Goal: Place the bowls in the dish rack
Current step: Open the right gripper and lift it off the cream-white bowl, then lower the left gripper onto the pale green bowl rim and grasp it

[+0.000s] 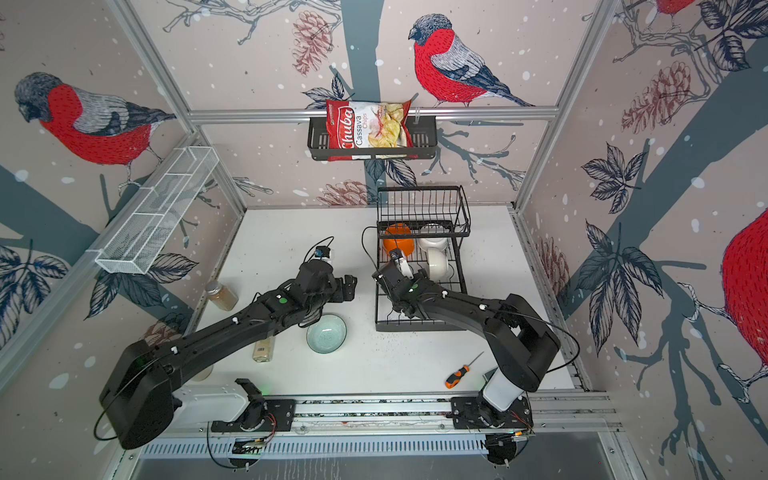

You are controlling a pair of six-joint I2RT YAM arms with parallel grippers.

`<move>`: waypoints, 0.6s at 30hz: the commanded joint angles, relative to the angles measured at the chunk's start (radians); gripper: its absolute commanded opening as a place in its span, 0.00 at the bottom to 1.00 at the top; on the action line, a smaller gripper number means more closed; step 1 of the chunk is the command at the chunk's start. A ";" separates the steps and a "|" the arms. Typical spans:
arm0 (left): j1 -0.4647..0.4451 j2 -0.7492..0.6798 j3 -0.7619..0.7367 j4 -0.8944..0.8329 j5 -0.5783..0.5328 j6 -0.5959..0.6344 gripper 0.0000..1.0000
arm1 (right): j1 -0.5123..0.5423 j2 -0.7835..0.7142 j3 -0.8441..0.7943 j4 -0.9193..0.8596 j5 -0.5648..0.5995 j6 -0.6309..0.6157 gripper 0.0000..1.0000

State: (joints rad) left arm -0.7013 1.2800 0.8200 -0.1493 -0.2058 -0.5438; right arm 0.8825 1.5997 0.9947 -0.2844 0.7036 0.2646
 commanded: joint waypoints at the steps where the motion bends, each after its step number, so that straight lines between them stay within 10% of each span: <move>1: 0.002 -0.008 0.007 -0.035 -0.002 -0.001 0.94 | 0.013 -0.035 0.014 0.018 -0.015 -0.018 0.77; 18: 0.000 -0.111 0.002 -0.322 0.030 -0.048 0.92 | 0.047 -0.131 0.101 -0.047 -0.268 -0.027 0.77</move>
State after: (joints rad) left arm -0.7013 1.1973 0.8230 -0.3897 -0.1825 -0.5728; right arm 0.9283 1.4830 1.0855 -0.3305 0.5110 0.2390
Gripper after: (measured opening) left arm 0.920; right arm 0.773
